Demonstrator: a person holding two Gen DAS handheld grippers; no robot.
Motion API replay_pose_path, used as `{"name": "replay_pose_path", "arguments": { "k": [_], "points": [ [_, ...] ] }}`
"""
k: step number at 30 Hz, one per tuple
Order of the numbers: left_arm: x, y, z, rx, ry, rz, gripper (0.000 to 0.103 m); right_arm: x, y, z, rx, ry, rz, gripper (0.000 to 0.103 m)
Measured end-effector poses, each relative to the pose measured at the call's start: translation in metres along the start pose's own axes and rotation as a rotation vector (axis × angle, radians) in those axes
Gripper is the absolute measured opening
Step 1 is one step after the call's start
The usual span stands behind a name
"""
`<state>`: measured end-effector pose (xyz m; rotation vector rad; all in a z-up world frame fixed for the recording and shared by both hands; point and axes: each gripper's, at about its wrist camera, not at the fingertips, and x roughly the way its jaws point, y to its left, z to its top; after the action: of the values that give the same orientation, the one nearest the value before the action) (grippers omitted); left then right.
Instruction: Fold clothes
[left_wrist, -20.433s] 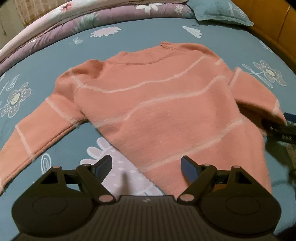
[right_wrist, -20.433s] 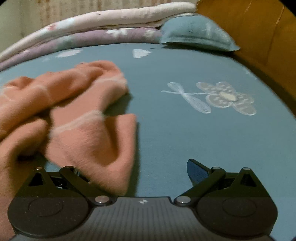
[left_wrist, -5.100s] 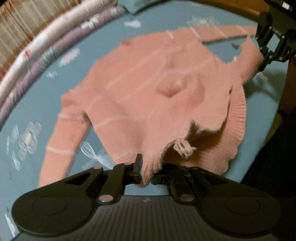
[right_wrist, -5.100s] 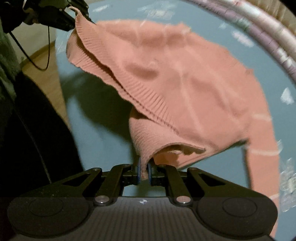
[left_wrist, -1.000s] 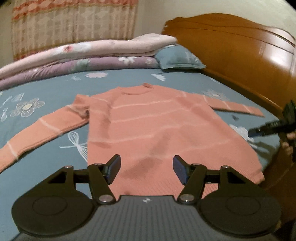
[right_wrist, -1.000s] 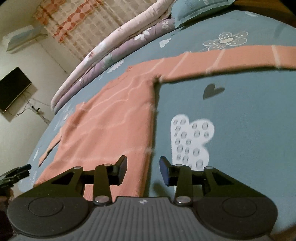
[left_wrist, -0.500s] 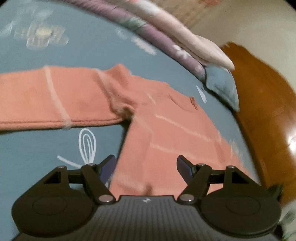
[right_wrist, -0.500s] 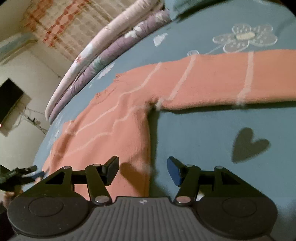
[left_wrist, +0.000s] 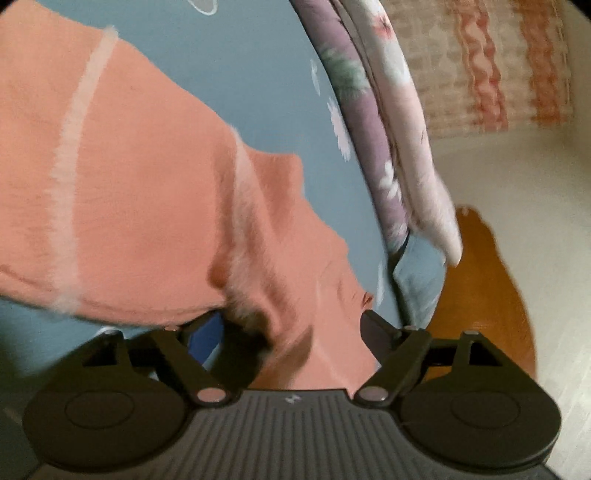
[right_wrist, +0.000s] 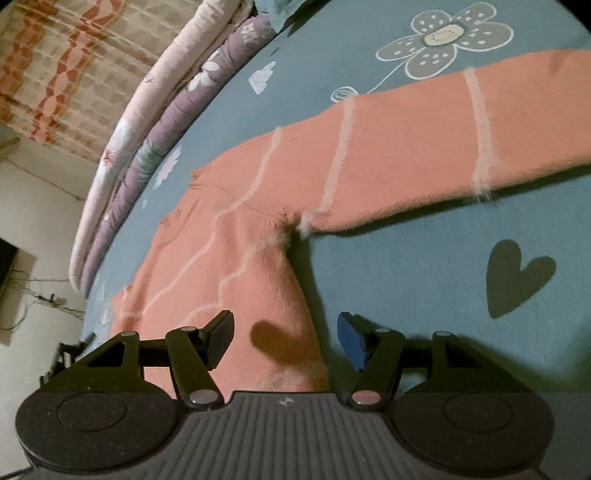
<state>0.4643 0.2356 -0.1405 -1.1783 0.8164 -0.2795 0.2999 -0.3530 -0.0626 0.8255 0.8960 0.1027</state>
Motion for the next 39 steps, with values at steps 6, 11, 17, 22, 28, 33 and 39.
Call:
{"name": "replay_pose_path", "arguments": {
  "k": [6,11,17,22,28,33,39],
  "points": [
    [0.001,-0.009,0.0,0.015,-0.123,0.084,0.042,0.001,0.011,0.004,0.002,-0.013,-0.047,0.068],
    [-0.01,-0.024,0.0,0.21,-0.153,0.284,0.015,0.0,0.022,0.007,-0.057,-0.018,-0.092,0.068],
    [-0.015,-0.072,-0.025,0.529,-0.093,0.506,0.02,-0.01,0.056,0.002,-0.27,-0.065,-0.235,0.068],
    [-0.02,-0.128,-0.098,1.045,-0.049,0.519,0.056,0.011,0.113,-0.027,-0.671,-0.009,-0.273,0.073],
    [0.003,-0.099,-0.142,1.189,0.138,0.516,0.061,0.063,0.118,-0.064,-0.856,0.08,-0.325,0.075],
    [-0.037,-0.089,-0.153,1.214,0.154,0.601,0.061,0.02,0.087,-0.096,-0.941,0.145,-0.335,0.089],
    [-0.049,-0.127,-0.196,1.359,0.178,0.5,0.061,0.012,0.119,-0.115,-1.039,0.142,-0.213,0.087]
  ]
}}
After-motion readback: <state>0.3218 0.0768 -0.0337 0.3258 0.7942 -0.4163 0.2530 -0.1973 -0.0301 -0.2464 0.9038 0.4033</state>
